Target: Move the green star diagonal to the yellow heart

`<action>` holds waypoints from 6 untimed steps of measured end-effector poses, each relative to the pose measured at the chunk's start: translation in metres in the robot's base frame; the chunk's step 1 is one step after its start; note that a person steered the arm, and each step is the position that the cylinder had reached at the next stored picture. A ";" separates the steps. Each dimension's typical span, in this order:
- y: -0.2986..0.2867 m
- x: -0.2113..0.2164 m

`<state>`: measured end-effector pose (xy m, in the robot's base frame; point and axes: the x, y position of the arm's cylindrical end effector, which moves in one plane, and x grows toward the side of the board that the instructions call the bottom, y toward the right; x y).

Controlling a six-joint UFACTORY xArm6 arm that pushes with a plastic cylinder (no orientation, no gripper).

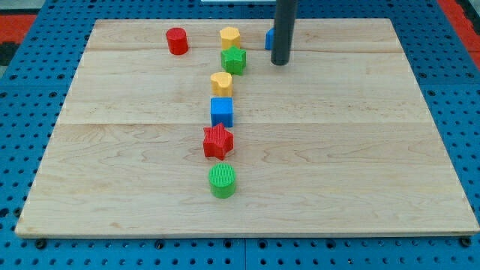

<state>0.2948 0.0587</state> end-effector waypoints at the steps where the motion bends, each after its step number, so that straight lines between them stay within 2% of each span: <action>1: -0.037 -0.001; 3: -0.091 0.011; 4: -0.091 0.034; 5: -0.118 0.063; 6: -0.153 0.067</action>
